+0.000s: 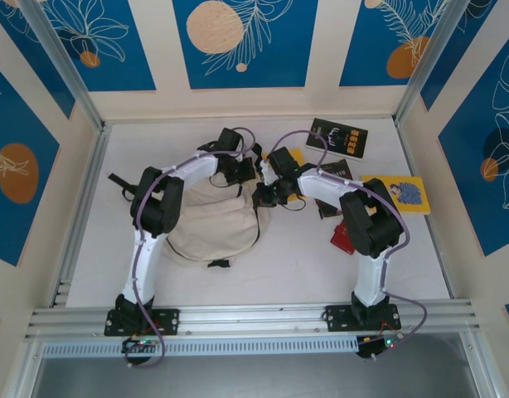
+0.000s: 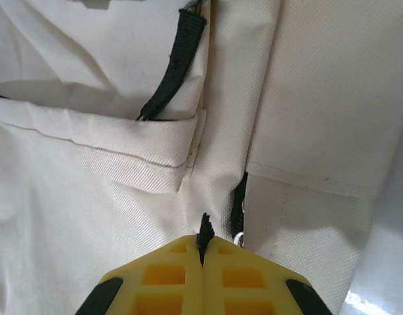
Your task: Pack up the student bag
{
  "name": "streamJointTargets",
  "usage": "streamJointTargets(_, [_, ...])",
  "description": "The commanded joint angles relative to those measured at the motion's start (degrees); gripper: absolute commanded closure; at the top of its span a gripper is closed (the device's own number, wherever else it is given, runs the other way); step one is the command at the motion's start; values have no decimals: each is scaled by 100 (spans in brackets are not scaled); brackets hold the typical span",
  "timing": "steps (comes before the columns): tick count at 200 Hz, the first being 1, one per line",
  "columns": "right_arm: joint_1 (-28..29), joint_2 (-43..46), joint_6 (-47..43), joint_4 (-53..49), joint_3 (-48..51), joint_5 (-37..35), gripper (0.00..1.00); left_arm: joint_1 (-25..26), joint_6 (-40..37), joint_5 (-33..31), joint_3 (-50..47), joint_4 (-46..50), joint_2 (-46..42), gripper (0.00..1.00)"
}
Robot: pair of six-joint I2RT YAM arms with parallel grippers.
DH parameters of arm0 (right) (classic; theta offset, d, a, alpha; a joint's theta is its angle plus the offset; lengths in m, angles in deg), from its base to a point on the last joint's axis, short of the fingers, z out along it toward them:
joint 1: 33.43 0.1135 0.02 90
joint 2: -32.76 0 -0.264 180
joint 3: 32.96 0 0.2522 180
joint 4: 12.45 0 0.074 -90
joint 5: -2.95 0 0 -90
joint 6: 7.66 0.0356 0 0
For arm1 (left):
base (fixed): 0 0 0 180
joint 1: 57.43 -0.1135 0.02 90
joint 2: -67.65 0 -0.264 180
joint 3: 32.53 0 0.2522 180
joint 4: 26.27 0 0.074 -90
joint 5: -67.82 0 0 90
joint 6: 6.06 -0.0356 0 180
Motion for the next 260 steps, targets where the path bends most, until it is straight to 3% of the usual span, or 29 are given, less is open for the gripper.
streamJointTargets(1, [-9, 313, -58, 14, 219, 586, 100, 37, 94, -396, 91, 427, 391, 100])
streamJointTargets(48, [126, 890, -37, 58, 959, 1014, 100, 38, 199, -525, 244, 548, 561, 100])
streamJointTargets(96, [624, 1582, 367, 259, 1809, 1251, 100, 38, 238, -569, 355, 551, 640, 100])
streamJointTargets(163, [929, 1798, 988, 781, 2047, 663, 100, 38, 27, -383, 813, 757, 277, 100])
streamJointTargets(175, [923, 1764, 1072, 871, 1970, 621, 100, 31, -49, -356, 765, 787, -54, 93])
streamJointTargets(207, [906, 1734, 1192, 989, 1890, 401, 100, 29, -326, -296, -28, 707, -1040, 79])
streamJointTargets(260, [848, 1743, 1255, 1118, 2051, 338, 100, 161, -441, -59, -1700, 370, -2044, 86])
